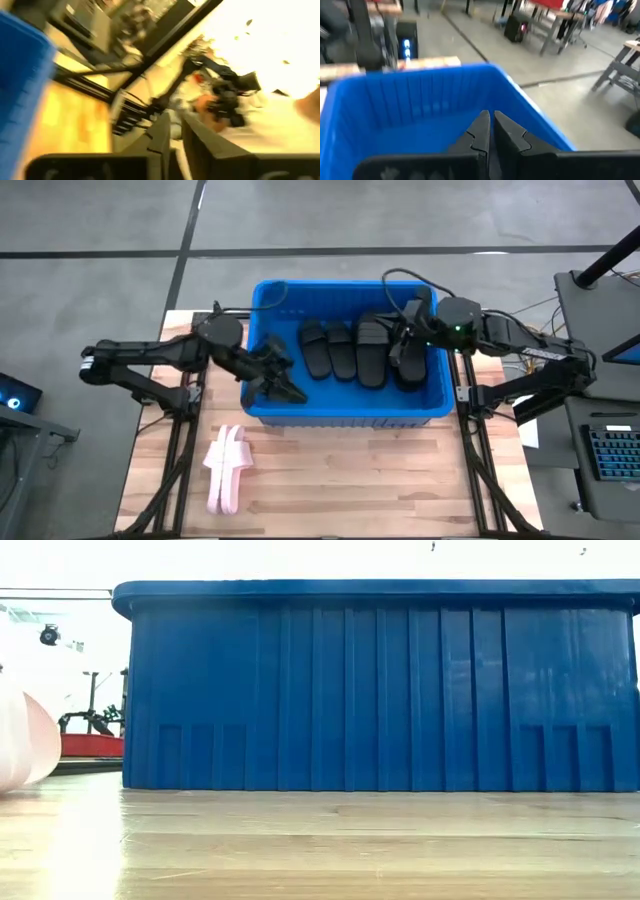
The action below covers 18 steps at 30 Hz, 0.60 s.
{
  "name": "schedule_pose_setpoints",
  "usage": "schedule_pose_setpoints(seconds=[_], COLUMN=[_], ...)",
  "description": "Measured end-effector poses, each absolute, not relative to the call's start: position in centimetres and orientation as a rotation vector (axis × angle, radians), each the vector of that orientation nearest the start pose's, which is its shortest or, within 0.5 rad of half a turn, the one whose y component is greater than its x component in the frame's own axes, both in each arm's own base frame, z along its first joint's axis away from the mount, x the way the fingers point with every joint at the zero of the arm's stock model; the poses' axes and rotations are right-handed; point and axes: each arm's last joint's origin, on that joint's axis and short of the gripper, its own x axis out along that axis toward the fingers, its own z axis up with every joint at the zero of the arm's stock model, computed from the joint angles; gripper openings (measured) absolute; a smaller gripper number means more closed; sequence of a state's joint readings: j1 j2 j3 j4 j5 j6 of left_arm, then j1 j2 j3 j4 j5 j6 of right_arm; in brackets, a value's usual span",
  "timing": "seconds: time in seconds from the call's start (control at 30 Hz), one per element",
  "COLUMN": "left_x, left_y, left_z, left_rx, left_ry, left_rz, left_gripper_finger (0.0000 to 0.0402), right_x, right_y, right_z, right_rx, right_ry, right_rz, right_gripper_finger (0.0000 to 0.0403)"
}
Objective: Pick and place slides into bin
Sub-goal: Put the right pink slide into the bin
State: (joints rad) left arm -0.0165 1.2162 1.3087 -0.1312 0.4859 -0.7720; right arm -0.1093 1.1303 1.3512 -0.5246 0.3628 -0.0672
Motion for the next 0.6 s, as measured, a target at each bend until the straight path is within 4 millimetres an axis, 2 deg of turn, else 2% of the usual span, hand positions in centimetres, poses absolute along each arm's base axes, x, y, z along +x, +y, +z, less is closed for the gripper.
schedule_pose_setpoints(seconds=[0.17, 0.27, 0.43, 0.6], left_x=[28.2, 29.9, 32.7, 34.2], left_y=[-3.7, -4.9, -6.3, -7.3], left_z=[42.1, 41.1, 38.1, 36.5], left_rx=[-0.879, -0.986, -1.152, -1.202], left_ry=[0.323, 0.459, 0.691, 0.824], left_rz=[-0.549, -0.633, -0.660, -0.696], left_gripper_finger=[0.0115, 0.0153, 0.0154, 0.0131], right_x=[20.2, 18.7, 16.3, 13.3], right_y=[-3.3, -3.1, -2.9, -2.5], right_z=[42.1, 41.6, 40.7, 40.5], right_rx=[-0.111, -0.101, -0.044, 0.009], right_ry=[0.446, 0.497, 0.526, 0.455], right_rz=[-0.462, -0.469, -0.493, -0.503], right_gripper_finger=[0.0013, 0.0013, 0.0013, 0.0013])
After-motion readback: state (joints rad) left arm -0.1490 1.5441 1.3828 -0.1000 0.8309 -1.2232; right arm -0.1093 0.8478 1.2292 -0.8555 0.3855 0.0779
